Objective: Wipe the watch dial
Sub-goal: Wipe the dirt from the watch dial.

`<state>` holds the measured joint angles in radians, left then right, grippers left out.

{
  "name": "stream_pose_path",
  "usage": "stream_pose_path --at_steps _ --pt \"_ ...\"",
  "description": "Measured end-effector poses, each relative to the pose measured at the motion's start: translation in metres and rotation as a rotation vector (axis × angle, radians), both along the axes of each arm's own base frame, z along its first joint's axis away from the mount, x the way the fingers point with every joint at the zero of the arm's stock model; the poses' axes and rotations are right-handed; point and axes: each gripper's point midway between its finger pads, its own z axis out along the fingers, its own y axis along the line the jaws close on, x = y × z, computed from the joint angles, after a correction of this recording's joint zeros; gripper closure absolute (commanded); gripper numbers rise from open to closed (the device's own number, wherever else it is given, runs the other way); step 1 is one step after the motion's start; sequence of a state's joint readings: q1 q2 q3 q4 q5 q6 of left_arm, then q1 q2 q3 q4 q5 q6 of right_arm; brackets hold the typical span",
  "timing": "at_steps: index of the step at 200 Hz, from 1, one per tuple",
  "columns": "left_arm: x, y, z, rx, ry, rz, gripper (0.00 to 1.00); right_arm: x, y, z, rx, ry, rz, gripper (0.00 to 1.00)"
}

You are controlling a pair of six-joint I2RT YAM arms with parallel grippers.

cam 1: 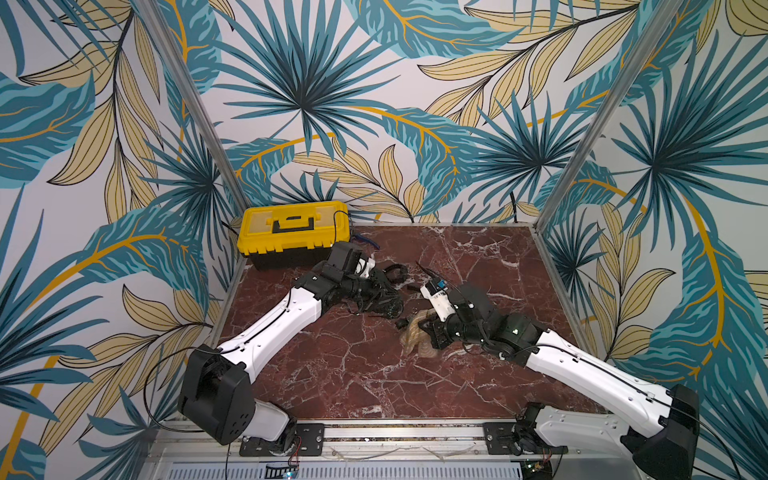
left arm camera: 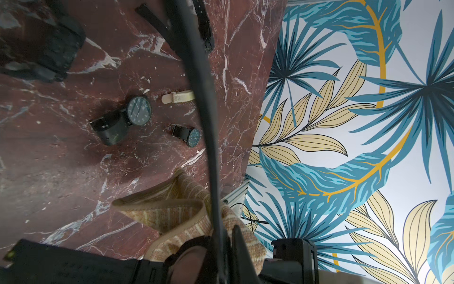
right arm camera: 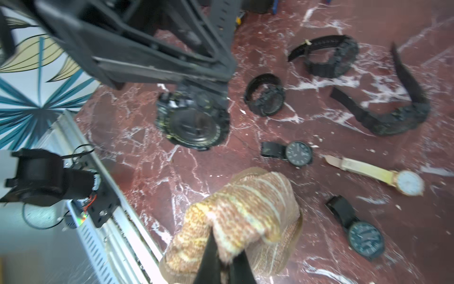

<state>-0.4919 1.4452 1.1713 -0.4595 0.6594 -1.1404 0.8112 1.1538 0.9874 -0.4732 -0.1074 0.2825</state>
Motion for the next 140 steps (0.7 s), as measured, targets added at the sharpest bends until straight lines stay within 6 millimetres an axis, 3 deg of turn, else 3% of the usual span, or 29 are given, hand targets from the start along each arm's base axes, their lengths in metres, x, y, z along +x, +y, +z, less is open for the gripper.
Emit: stream_pose_path --at_steps 66,95,118,140 --pt "0.003 -0.005 -0.019 0.025 0.042 -0.009 1.00 0.026 0.053 0.033 0.060 -0.043 0.125 1.00" --pt "0.006 -0.004 -0.025 0.037 0.048 -0.002 1.00 0.037 0.073 0.016 0.037 0.001 0.161 1.00" --pt "0.009 -0.001 -0.025 0.040 0.047 0.006 1.00 0.037 0.078 -0.001 0.019 0.040 0.173 1.00" --pt "0.010 0.000 -0.025 0.038 0.049 0.008 1.00 0.035 0.077 -0.004 0.026 0.043 0.178 1.00"
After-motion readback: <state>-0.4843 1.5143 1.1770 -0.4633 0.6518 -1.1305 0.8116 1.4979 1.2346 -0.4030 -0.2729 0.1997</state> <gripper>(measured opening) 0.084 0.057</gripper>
